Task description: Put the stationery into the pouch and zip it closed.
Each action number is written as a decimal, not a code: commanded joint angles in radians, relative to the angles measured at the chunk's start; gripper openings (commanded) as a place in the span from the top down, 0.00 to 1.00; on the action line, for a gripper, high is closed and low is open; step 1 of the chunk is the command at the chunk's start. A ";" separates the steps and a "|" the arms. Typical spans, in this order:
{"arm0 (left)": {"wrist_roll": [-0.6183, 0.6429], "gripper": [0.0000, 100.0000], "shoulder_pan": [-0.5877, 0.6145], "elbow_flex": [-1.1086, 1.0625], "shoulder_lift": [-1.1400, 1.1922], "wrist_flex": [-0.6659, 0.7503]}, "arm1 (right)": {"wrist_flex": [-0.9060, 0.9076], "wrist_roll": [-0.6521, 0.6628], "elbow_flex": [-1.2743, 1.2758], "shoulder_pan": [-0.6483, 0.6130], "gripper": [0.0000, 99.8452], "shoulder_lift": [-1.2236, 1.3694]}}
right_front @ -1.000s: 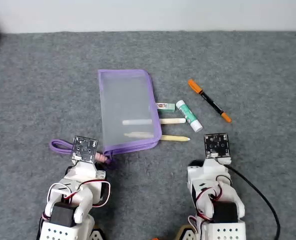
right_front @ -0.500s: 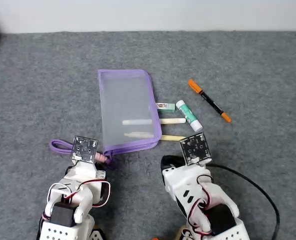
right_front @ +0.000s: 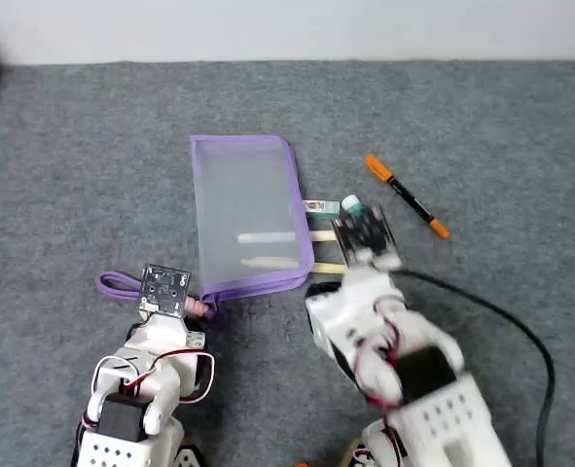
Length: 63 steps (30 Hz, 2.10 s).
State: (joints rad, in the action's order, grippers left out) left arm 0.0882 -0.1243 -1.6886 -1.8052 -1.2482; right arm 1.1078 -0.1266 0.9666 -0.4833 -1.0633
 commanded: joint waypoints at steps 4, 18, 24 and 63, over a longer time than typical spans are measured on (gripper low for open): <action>-0.006 0.99 -0.006 0.005 -0.009 -0.008 | -0.124 0.207 -0.175 -0.008 0.98 0.389; -0.006 0.99 -0.006 0.005 -0.009 -0.008 | -0.239 0.606 -0.285 -0.073 0.71 0.740; -0.006 0.99 -0.006 0.005 -0.009 -0.008 | -0.407 0.700 -0.285 -0.064 0.71 0.858; -0.006 0.99 -0.006 0.005 -0.009 -0.008 | 0.071 -0.118 -1.080 -0.128 0.71 1.257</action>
State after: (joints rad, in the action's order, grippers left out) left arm 0.0882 -0.1243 -1.6886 -1.8052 -1.2482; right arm 1.2259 -0.2217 -0.0675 -0.5785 0.2286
